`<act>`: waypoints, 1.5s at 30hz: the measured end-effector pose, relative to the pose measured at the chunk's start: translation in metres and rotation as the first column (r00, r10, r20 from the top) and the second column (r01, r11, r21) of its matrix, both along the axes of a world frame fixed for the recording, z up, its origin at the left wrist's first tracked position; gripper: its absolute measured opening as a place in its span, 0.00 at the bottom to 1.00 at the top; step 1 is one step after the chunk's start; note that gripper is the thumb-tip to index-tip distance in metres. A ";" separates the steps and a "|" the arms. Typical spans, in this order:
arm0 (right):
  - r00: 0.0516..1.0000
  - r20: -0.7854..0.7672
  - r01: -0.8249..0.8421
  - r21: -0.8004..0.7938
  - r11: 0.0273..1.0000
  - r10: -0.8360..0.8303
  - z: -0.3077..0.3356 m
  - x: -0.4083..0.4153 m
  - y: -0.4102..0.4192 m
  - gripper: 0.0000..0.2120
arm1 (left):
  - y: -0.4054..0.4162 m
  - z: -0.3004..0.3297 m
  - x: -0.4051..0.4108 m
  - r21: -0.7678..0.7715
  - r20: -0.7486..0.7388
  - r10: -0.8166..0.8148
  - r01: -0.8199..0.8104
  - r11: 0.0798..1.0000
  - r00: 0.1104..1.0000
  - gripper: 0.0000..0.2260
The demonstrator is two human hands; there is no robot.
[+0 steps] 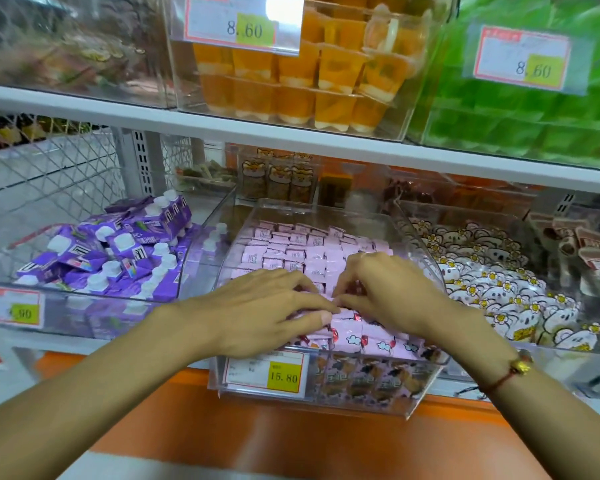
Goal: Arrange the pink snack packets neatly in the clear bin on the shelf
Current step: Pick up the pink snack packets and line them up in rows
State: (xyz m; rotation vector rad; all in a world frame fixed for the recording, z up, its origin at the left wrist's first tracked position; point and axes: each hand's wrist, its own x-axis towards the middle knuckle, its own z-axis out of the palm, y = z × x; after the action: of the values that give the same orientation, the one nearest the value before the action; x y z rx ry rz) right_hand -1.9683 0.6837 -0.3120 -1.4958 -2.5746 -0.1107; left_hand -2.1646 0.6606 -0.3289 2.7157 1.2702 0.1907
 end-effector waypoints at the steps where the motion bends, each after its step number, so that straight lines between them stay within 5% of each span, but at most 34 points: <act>1: 1.000 0.002 -0.023 0.048 0.999 0.023 -0.003 0.001 -0.002 0.07 | 0.002 0.001 0.000 -0.024 -0.013 -0.005 0.004 1.000 1.000 0.19; 9: 0.965 -0.227 -0.042 0.348 0.936 0.128 -0.010 0.005 -0.008 0.08 | 0.005 0.002 0.000 -0.018 -0.057 -0.015 0.014 1.000 0.998 0.24; 12: 0.855 -0.494 0.076 0.420 0.904 0.158 -0.001 0.004 -0.009 0.06 | 0.004 0.004 0.001 -0.007 -0.034 -0.010 0.010 1.000 0.999 0.28; 15: 0.705 -0.694 0.238 0.425 0.873 0.146 0.010 0.008 -0.010 0.04 | 0.000 0.004 0.001 -0.053 0.160 0.083 -0.075 0.996 0.984 0.25; 17: 0.570 -0.815 0.326 0.343 0.881 0.106 0.016 0.012 -0.012 0.04 | 0.001 0.004 0.000 -0.094 0.369 0.211 -0.190 0.977 0.905 0.16; 19: 0.390 -0.921 0.318 0.134 0.939 -0.001 0.019 0.015 -0.014 0.06 | 0.002 0.004 0.000 -0.089 0.549 0.264 -0.259 0.962 0.793 0.20; 23: 0.108 -0.946 0.094 -0.297 0.950 -0.307 0.016 0.009 -0.016 0.08 | -0.005 0.012 0.007 0.126 0.673 -0.014 -0.095 0.987 0.739 0.31; 27: -0.016 -0.895 -0.100 -0.443 0.891 -0.446 0.017 0.006 -0.017 0.10 | -0.007 0.015 0.012 0.118 0.786 -0.032 -0.098 0.988 0.617 0.13; 29: 0.022 -0.898 -0.037 -0.440 0.897 -0.439 0.019 0.009 -0.017 0.13 | -0.005 0.020 0.012 -0.111 0.895 0.136 -0.083 0.990 0.424 0.08; 32: 0.237 -0.951 0.204 -0.152 0.967 -0.199 0.021 0.013 -0.018 0.15 | 0.000 0.022 0.012 -0.461 0.868 0.454 -0.012 0.887 0.202 0.05; 36: 0.529 -0.840 0.052 0.170 0.984 0.117 0.024 0.009 -0.029 0.06 | 0.001 0.020 0.013 -0.594 0.784 0.581 -0.010 0.805 0.217 0.08; 39: 0.861 -0.470 -0.110 0.195 0.975 0.191 0.016 0.002 -0.032 0.24 | -0.003 0.021 0.014 -0.569 0.796 0.558 -0.024 0.822 0.235 0.08; 42: 0.953 -0.258 -0.074 0.303 0.950 0.157 0.013 -0.002 -0.028 0.24 | -0.003 0.023 0.017 -0.549 0.807 0.535 -0.017 0.836 0.248 0.13; 45: 0.903 -0.423 0.075 0.336 0.939 0.079 0.017 0.004 -0.023 0.20 | -0.001 0.021 0.018 -0.420 0.826 0.449 -0.158 0.894 0.340 0.13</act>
State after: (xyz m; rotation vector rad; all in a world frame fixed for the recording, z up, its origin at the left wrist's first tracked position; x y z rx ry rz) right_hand -1.9641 0.6609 -0.2950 -1.2225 -2.0743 -0.1949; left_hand -2.1470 0.6594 -0.3081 1.5364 1.2214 1.2617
